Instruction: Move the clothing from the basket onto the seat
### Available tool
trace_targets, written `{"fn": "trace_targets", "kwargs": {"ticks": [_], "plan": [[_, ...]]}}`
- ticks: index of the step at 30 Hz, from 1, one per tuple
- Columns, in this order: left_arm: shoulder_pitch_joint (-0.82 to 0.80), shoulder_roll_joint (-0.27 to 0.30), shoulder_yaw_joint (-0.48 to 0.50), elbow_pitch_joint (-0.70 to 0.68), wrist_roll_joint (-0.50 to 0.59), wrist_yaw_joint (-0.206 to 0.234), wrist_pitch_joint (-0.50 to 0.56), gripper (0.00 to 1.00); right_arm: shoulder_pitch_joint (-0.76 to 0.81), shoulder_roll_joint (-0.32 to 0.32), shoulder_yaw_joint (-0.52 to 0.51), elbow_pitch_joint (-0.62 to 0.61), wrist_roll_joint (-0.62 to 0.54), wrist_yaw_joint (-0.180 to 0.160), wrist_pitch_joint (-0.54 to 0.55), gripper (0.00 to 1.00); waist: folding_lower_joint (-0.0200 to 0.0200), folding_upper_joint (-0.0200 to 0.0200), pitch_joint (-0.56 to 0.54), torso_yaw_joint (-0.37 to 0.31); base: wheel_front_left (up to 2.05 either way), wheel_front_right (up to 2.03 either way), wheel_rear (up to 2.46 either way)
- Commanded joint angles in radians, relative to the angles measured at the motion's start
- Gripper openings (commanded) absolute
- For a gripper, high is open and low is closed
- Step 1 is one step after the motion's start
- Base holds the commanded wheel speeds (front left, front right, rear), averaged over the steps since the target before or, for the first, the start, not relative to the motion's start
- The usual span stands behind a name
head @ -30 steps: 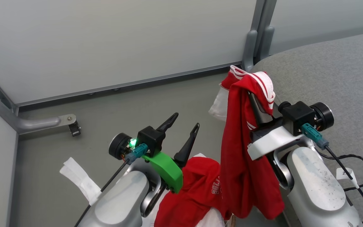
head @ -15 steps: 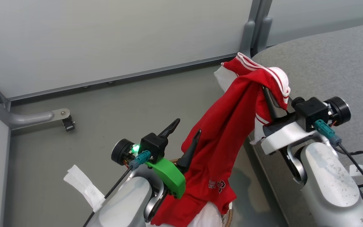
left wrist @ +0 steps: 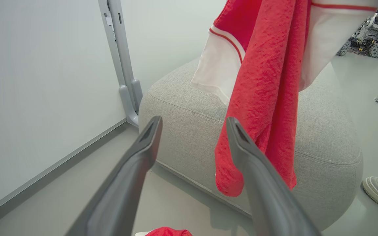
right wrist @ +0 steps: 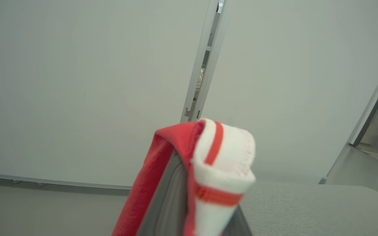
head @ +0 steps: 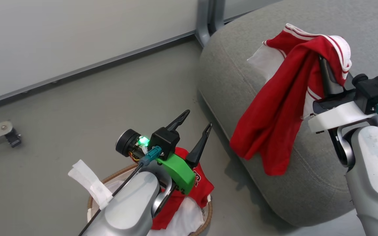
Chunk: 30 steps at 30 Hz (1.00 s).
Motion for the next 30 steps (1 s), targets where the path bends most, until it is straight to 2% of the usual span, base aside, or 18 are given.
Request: {"fn": "trace_targets", "kwargs": {"ticks": [1,6,10,18,20,24,30], "plan": [[-0.026,0.004,-0.002,0.004,0.009,-0.003,-0.001,1.0,0.006,0.003,-0.011,-0.006,0.0,-0.001,-0.002,0.0,-0.0001,0.0119,0.098,-0.117,0.0,0.0,0.0],[-0.059,0.007,-0.017,0.027,0.024,-0.005,-0.001,1.0,0.019,0.025,-0.039,-0.003,0.004,-0.001,-0.002,0.0,-0.0001,0.0119,0.145,-0.178,0.0,0.0,0.0],[-0.08,0.009,-0.034,0.034,0.028,-0.005,-0.001,1.0,0.016,0.041,-0.047,0.002,0.008,-0.001,-0.002,0.0,-0.0001,0.0119,0.17,-0.196,0.0,0.0,0.0],[-0.118,0.015,-0.059,0.045,0.023,-0.005,-0.001,1.0,-0.059,0.031,-0.103,0.057,-0.032,-0.001,-0.002,0.0,-0.0001,0.0119,0.213,-0.154,0.0,0.0,0.0],[-0.131,0.017,-0.061,0.048,0.035,-0.005,-0.001,1.0,-0.099,0.011,-0.112,0.072,-0.055,-0.001,-0.002,0.0,-0.0001,0.0119,0.226,-0.129,0.0,0.0,0.0],[-0.163,0.011,-0.068,0.033,0.046,-0.005,-0.001,1.0,-0.208,-0.068,-0.143,0.086,-0.087,-0.001,-0.002,0.0,-0.0001,0.0119,0.269,-0.059,0.0,0.0,0.0],[-0.197,0.005,-0.065,0.014,0.073,0.006,-0.001,1.0,-0.4,-0.252,-0.214,0.133,-0.155,-0.002,-0.002,0.0,-0.0001,0.0119,0.331,0.042,0.0,0.0,0.0]]}}
